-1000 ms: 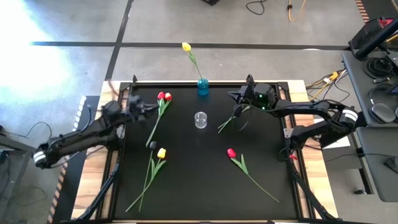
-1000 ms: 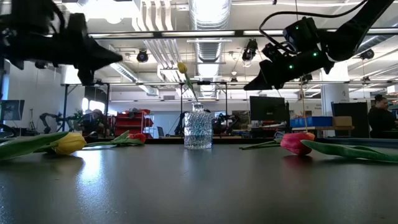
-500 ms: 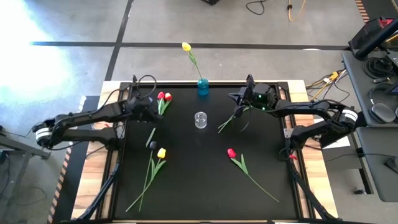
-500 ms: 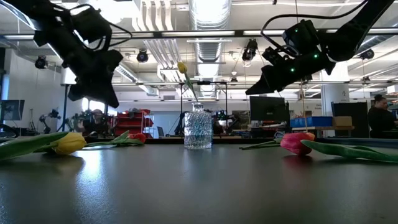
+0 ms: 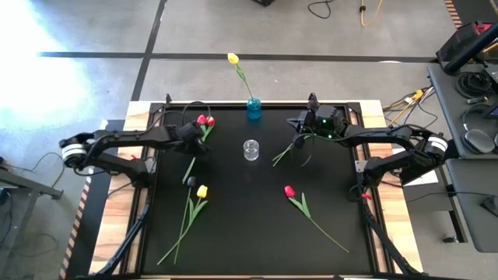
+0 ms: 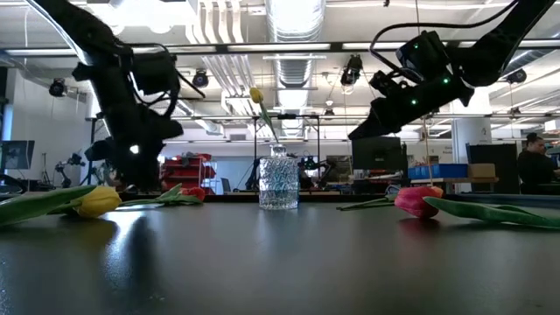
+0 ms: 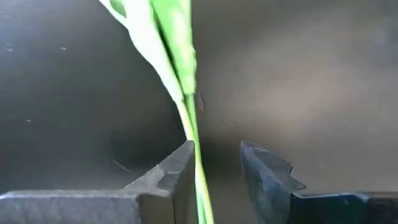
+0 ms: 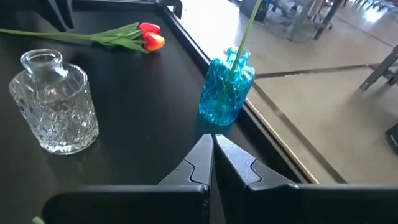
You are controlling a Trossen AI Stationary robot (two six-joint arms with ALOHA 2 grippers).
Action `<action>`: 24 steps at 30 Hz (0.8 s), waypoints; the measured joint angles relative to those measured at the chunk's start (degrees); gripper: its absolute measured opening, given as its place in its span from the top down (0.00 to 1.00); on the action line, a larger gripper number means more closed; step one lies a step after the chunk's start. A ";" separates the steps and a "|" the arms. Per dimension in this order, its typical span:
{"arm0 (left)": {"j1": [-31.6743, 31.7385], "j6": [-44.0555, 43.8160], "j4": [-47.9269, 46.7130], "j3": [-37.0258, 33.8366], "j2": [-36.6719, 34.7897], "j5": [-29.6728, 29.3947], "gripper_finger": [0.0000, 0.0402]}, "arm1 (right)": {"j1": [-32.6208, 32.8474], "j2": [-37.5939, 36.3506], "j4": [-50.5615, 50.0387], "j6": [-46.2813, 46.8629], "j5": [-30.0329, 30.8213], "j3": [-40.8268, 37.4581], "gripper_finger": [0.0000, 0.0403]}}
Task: Sort flowers into vase by color
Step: Adjust the top red tulip
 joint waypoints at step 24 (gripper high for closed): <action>0.98 7.12 -7.89 7.47 6.48 -4.10 0.98 | 0.00 0.00 -0.04 2.06 0.00 -0.96 0.98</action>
